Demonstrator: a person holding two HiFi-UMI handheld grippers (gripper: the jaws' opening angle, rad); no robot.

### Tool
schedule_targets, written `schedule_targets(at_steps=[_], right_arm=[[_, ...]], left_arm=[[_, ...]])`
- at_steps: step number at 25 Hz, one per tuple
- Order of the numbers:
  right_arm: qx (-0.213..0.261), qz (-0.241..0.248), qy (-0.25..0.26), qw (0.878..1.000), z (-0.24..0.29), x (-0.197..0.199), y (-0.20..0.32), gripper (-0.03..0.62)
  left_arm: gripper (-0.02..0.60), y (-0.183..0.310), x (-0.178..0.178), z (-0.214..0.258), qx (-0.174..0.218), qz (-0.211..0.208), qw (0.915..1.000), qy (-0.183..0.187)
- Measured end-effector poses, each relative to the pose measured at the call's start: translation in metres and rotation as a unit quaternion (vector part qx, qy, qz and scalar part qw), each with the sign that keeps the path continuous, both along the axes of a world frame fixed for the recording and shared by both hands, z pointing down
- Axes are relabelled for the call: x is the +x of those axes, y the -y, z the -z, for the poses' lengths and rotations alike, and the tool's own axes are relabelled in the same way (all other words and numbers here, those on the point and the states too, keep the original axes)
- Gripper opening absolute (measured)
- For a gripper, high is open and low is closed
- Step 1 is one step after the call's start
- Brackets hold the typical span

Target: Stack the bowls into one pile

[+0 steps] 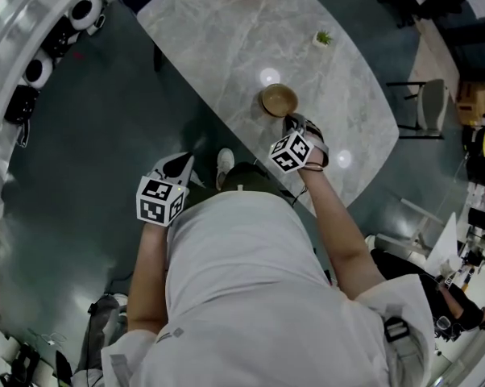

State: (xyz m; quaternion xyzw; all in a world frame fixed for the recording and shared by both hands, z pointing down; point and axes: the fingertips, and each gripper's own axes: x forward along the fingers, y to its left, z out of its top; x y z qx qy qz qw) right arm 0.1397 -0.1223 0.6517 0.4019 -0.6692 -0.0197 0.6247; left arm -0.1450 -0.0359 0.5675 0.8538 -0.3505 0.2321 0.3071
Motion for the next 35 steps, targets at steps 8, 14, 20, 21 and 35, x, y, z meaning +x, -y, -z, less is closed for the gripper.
schedule_targets(at_steps=[8,14,20,21,35], right_arm=[[-0.022,-0.008,0.014,1.0,-0.013,0.0,0.0,0.018],[-0.027,-0.008,0.024,0.999,-0.021,-0.007,0.003,0.018],[-0.02,-0.017,0.037,0.999,-0.015,-0.011,0.002,0.013],[-0.019,-0.022,0.047,0.998,-0.012,-0.012,0.001,0.011],[0.037,-0.134,0.243,0.96,0.078,-0.017,-0.007,0.009]], left_arm=[[0.003,-0.003,-0.003,0.001,-0.004,0.012,0.9999,0.007],[0.003,-0.004,-0.005,-0.002,-0.006,0.017,0.9998,0.009],[0.003,0.001,-0.004,-0.003,-0.004,0.014,0.9999,0.005],[0.003,0.003,-0.003,-0.003,-0.002,0.012,0.9999,0.004],[0.003,0.049,0.049,0.039,0.056,-0.057,0.9967,-0.017]])
